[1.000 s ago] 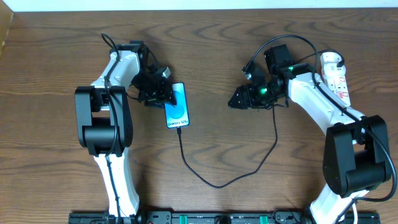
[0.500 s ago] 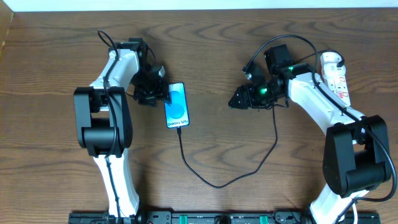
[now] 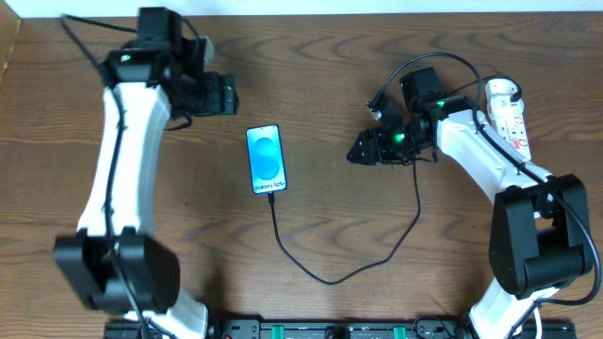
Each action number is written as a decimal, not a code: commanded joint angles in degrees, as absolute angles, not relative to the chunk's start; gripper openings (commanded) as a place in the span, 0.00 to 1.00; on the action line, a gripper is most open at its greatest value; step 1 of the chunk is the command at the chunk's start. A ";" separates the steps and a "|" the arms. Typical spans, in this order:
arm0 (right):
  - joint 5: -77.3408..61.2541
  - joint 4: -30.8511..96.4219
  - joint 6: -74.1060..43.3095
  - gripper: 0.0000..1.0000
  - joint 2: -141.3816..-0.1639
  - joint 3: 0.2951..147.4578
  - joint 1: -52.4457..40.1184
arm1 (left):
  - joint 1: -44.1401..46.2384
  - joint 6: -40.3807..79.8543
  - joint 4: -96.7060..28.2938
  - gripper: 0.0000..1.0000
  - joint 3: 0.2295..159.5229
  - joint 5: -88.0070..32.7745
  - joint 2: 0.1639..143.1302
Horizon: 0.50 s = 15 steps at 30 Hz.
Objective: Plug charger to phone and switch on socket
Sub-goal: 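Release the phone and raise the left gripper away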
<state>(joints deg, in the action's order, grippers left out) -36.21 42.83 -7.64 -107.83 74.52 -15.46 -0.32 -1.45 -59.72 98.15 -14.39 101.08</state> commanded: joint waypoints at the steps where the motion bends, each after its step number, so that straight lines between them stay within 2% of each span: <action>1: -36.40 42.94 -8.10 0.60 -106.28 74.89 -15.86 | -0.73 -1.19 -59.66 0.91 98.91 -12.78 97.58; 15: -36.58 41.74 -8.10 0.59 -106.26 74.91 -15.75 | -0.73 -1.21 -59.66 0.93 98.76 -12.78 96.16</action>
